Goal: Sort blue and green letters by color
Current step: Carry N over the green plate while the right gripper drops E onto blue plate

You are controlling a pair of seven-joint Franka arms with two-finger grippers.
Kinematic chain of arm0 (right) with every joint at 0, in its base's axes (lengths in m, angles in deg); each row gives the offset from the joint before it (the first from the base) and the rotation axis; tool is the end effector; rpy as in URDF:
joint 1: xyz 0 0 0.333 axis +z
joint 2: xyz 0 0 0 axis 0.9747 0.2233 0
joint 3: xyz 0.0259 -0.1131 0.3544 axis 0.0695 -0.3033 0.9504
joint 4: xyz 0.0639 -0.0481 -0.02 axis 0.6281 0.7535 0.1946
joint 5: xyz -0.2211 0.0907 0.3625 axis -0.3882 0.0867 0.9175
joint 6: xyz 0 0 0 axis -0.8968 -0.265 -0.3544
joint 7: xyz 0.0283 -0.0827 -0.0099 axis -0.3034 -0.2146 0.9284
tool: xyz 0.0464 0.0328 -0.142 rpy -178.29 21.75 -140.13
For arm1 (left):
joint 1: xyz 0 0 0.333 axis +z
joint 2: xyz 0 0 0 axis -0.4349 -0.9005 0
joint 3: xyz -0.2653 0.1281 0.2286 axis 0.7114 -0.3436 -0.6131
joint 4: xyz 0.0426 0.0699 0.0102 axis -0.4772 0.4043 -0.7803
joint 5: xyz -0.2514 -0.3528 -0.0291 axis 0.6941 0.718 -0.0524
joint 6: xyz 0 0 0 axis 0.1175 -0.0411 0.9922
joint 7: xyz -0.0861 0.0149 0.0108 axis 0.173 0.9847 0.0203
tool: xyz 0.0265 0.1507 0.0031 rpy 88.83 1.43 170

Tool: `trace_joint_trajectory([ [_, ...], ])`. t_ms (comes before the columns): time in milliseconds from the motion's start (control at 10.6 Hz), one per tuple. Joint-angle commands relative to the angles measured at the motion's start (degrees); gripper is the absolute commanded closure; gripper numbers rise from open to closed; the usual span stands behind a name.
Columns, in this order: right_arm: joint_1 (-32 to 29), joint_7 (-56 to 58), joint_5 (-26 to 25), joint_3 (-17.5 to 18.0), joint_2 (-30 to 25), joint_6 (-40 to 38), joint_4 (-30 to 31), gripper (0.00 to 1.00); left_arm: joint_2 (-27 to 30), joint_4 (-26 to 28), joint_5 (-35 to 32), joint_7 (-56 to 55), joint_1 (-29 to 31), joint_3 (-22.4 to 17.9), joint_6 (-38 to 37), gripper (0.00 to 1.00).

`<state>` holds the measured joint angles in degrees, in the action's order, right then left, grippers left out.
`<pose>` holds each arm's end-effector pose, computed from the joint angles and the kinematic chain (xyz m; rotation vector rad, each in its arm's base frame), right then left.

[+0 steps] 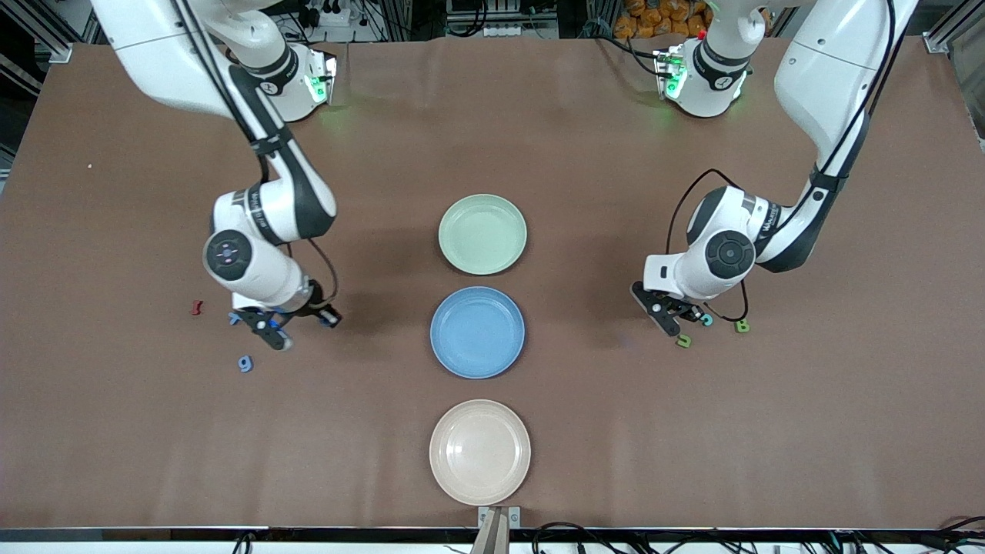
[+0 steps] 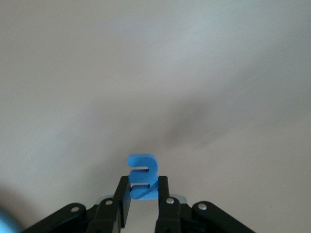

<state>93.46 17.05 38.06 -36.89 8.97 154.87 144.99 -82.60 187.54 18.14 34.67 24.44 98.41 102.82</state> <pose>0.6470 0.2148 0.2187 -2.9344 0.9629 0.0624 0.6183 -0.1993 0.1671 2.7970 -1.4188 -0.1375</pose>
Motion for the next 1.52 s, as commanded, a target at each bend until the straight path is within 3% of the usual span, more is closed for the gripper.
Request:
trace_joint_trajectory([
  [0,8.05,3.05,-0.92,-0.22,0.85,-0.8,-4.54,1.0,0.62,-1.25,-0.08,-12.34,-1.12,3.66,-0.72,1.0],
  [284,14.65,2.35,-0.22,-0.22,3.65,-0.53,-9.55,1.0,0.36,-1.52,-0.08,-25.53,-1.29,7.54,-0.72,1.0],
  [663,18.0,2.09,-0.13,-0.14,7.95,0.25,-16.58,1.0,-0.09,-1.96,0.0,-44.87,-1.91,11.5,-0.72,1.0],
  [948,18.53,2.26,-0.13,-0.14,12.44,9.02,-18.89,1.0,-0.26,-1.96,7.01,-53.33,-2.95,13.08,-0.72,1.0],
  [1042,18.53,2.35,-0.13,-0.14,12.8,9.4,-19.15,0.96,-0.43,-2.65,8.95,-54.92,-3.49,13.0,-0.72,1.0],
  [1137,18.53,2.44,0.22,-0.14,12.63,9.23,-19.41,0.63,-1.05,-3.18,10.54,-56.59,-3.84,13.0,-0.63,1.0],
  [1232,18.53,2.7,0.92,-0.14,12.45,8.7,-19.41,0.01,-1.14,-3.8,12.21,-57.82,-4.02,13.0,-0.71,1.0],
  [1421,18.09,2.96,0.93,-0.14,12.1,5.82,-19.33,0.0,-1.4,-4.59,15.11,-59.58,-4.72,13.0,-0.71,1.0],
])
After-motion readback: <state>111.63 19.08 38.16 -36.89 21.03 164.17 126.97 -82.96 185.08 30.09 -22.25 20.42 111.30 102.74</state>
